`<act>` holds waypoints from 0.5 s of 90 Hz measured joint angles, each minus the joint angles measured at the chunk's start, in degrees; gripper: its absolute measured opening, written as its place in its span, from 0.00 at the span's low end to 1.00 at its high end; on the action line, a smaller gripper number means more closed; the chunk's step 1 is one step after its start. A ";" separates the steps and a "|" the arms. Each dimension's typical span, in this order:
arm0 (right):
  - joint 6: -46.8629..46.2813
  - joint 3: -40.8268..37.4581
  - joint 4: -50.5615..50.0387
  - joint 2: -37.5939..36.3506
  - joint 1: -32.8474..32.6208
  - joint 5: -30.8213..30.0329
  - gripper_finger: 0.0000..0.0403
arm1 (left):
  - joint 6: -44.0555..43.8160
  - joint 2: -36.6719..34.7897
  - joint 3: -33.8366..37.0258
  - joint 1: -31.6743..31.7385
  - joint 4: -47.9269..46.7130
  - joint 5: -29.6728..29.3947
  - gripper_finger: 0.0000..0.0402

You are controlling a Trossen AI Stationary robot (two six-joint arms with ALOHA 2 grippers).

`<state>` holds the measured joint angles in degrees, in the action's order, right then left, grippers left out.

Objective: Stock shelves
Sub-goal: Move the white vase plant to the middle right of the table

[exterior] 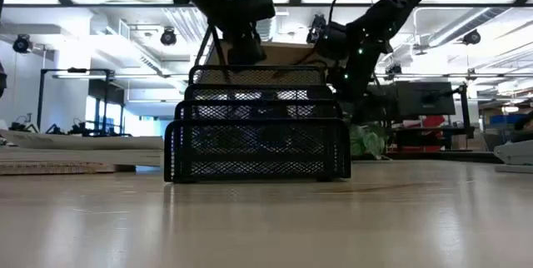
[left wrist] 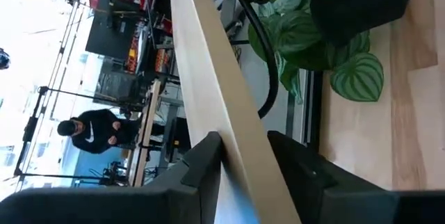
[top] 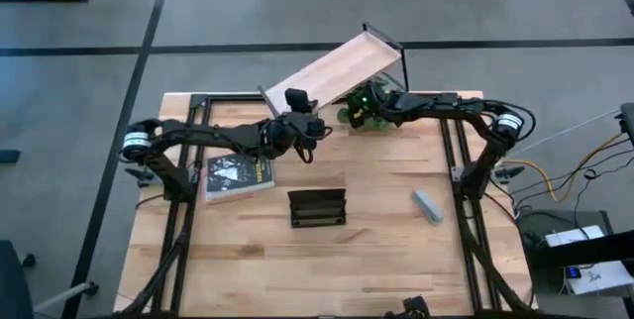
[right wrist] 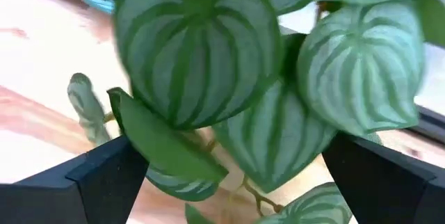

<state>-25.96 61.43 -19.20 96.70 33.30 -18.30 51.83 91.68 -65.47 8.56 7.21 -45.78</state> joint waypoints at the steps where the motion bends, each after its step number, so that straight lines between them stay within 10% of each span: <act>1: -0.01 0.00 0.00 -0.10 -0.01 0.21 0.97 | 0.00 0.00 0.00 0.00 0.10 0.00 0.25; 45: -2.56 3.68 -0.70 -0.96 0.99 0.29 0.97 | -0.37 -0.11 -0.14 0.07 1.99 0.00 0.25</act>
<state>-28.52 65.11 -19.90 95.74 34.29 -18.01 51.46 91.57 -65.61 8.62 9.20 -45.77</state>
